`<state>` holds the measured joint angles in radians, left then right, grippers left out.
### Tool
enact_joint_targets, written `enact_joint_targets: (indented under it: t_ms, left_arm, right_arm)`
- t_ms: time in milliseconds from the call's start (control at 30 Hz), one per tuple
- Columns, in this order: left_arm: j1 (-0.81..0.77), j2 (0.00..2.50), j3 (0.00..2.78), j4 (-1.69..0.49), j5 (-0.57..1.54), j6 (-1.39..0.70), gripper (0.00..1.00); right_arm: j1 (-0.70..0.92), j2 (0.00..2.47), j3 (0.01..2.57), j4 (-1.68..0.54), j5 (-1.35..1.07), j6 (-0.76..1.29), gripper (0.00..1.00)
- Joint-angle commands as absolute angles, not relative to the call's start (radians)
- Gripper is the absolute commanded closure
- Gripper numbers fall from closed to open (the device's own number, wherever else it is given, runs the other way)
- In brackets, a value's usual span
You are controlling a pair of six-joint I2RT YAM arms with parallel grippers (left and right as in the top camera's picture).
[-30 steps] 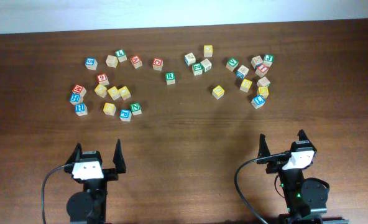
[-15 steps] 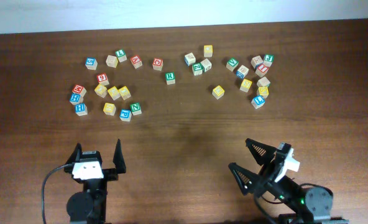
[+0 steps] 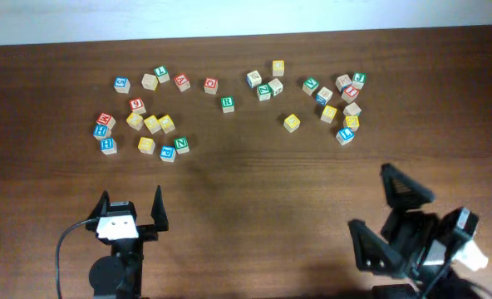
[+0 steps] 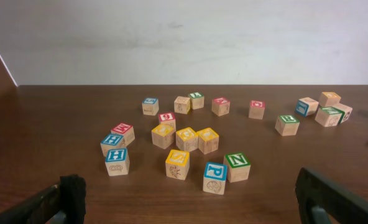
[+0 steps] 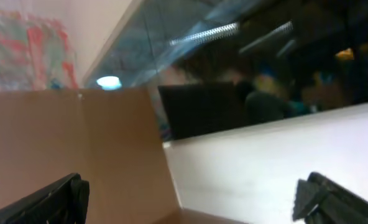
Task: Spell out RSS
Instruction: 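Move right gripper over the green R block near center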
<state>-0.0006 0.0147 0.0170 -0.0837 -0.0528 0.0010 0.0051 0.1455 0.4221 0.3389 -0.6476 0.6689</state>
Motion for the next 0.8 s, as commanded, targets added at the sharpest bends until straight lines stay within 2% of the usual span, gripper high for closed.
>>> enact_joint_targets:
  t_ms: [0,100,233,333,467,533,633,767]
  left_arm:
    - [-0.006,0.007,0.009,-0.08,-0.041,0.016,0.01]
    - [-0.006,0.007,0.009,-0.08,-0.041,0.016,0.01]
    - [-0.006,0.007,0.009,-0.08,-0.041,0.016,0.01]
    - [-0.006,0.007,0.009,-0.08,-0.041,0.016,0.01]
    - [-0.006,0.007,0.009,-0.08,-0.041,0.016,0.01]
    - [-0.006,0.007,0.009,-0.08,-0.041,0.016,0.01]
    - [-0.006,0.007,0.009,-0.08,-0.041,0.016,0.01]
    - [-0.006,0.007,0.009,-0.08,-0.041,0.016,0.01]
  right_arm:
    - [0.0,0.396,0.714,0.095,-0.773,0.354,0.02]
    - [0.001,0.653,0.957,-0.142,-0.9,0.224,0.02]
    - [0.07,0.918,1.194,-0.364,-0.889,0.094,0.02]
    - [0.237,1.137,1.381,-0.533,-0.686,-0.001,0.02]
    - [0.47,1.389,1.579,-0.622,-0.154,0.0,0.02]
    - [0.548,1.518,1.689,-0.681,0.012,0.0,0.02]
    - [0.6,1.728,1.893,-0.823,0.116,0.001,0.02]
    - [0.598,1.995,2.15,-0.999,0.133,0.001,0.02]
